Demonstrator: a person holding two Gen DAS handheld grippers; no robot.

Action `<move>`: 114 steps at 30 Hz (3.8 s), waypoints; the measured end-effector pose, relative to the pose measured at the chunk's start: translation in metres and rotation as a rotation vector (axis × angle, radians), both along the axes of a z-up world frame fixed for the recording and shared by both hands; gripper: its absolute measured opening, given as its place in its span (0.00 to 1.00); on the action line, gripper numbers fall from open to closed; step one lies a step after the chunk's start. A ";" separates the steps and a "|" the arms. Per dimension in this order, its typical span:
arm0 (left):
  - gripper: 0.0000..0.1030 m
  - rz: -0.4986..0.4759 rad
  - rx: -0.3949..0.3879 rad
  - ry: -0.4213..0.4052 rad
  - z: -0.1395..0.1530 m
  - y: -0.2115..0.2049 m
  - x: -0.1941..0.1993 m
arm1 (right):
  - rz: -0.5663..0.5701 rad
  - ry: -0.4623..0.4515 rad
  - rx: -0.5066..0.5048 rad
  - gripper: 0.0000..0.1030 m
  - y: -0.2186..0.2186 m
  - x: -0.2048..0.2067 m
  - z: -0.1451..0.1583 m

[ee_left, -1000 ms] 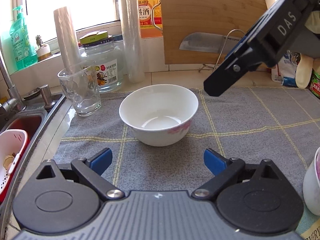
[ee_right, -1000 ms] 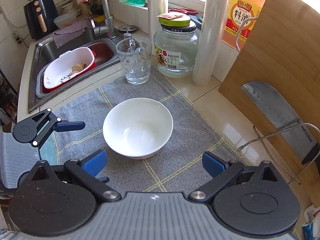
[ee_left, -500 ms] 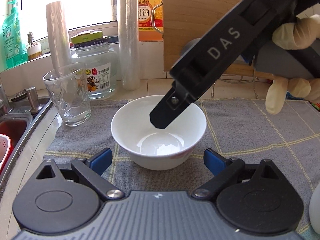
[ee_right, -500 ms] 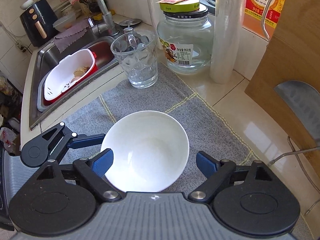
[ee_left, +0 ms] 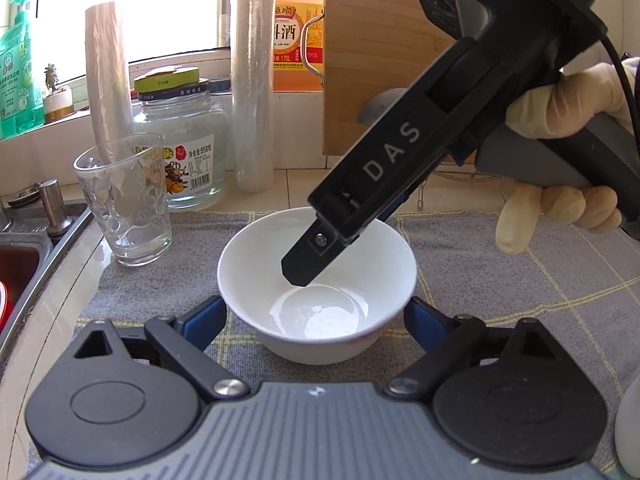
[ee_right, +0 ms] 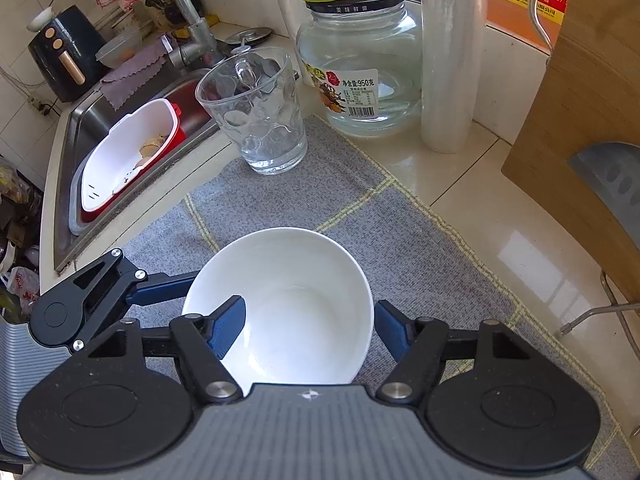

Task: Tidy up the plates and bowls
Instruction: 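Lift the pink-flowered bowl with the right gripper toward the nested white bowls, then lower the pink-flowered bowl onto the nested white bowls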

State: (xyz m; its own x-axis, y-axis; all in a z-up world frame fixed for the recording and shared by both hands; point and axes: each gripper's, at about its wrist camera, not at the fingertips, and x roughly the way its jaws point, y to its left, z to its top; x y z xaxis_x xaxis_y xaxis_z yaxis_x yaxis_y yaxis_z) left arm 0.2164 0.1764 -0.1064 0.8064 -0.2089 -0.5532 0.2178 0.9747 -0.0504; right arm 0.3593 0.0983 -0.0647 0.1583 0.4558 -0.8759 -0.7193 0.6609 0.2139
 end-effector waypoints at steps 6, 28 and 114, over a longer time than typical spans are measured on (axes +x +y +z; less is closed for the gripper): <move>0.89 -0.009 0.002 0.004 -0.001 0.000 0.002 | -0.001 0.012 0.017 0.68 -0.001 0.003 0.001; 0.90 -0.031 0.011 0.012 0.001 -0.001 0.000 | -0.017 0.068 0.030 0.65 -0.001 0.011 -0.004; 0.90 -0.425 0.079 0.080 0.071 -0.147 -0.168 | -0.227 0.055 0.086 0.65 -0.219 -0.206 0.066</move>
State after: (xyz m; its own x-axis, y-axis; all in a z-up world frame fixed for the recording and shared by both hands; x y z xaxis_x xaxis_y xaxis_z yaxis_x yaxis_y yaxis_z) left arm 0.0485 0.0293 -0.0356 0.6122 -0.4674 -0.6378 0.5985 0.8010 -0.0126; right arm 0.1529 -0.1207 0.0017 0.2185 0.4868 -0.8458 -0.5402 0.7821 0.3106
